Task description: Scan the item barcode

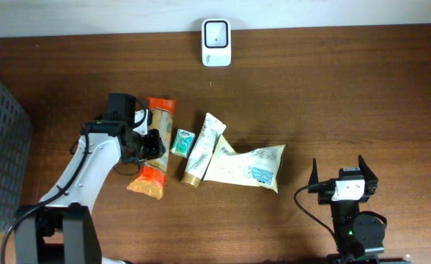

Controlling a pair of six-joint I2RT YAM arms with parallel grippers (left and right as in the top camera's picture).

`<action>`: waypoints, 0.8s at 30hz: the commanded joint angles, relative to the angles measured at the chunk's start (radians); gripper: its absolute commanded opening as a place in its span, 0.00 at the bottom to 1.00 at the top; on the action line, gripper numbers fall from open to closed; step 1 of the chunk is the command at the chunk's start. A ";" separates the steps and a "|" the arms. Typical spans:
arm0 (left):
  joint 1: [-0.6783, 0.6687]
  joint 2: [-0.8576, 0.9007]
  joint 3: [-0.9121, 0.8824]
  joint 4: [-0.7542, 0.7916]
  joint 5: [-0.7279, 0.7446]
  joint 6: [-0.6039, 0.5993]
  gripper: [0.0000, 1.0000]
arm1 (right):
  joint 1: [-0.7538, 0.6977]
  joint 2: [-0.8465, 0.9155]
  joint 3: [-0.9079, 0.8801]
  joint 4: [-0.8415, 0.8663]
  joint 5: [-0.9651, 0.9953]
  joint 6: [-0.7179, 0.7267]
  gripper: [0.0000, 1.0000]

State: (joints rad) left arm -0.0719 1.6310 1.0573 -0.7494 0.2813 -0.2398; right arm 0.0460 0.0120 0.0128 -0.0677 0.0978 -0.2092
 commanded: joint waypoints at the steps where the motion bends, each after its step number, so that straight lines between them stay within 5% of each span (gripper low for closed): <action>1: 0.000 -0.015 0.013 0.008 0.029 -0.003 0.58 | -0.008 -0.006 -0.007 -0.004 0.016 0.003 0.99; 6: 0.005 -0.016 0.026 0.012 0.027 0.010 0.76 | -0.008 -0.006 -0.007 -0.004 0.016 0.003 0.99; 13: 0.086 -0.198 0.237 -0.075 -0.027 0.324 0.82 | -0.008 -0.006 -0.007 -0.004 0.016 0.003 0.99; 17: 0.201 -0.354 0.253 -0.074 -0.269 0.339 0.94 | -0.008 -0.006 -0.007 -0.004 0.016 0.003 0.99; 24: 0.265 -0.433 0.253 -0.059 -0.271 0.391 0.99 | -0.008 -0.006 -0.007 -0.004 0.016 0.003 0.99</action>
State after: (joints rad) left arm 0.1875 1.2049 1.3006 -0.8135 0.0257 0.1284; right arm 0.0463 0.0120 0.0128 -0.0677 0.0978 -0.2096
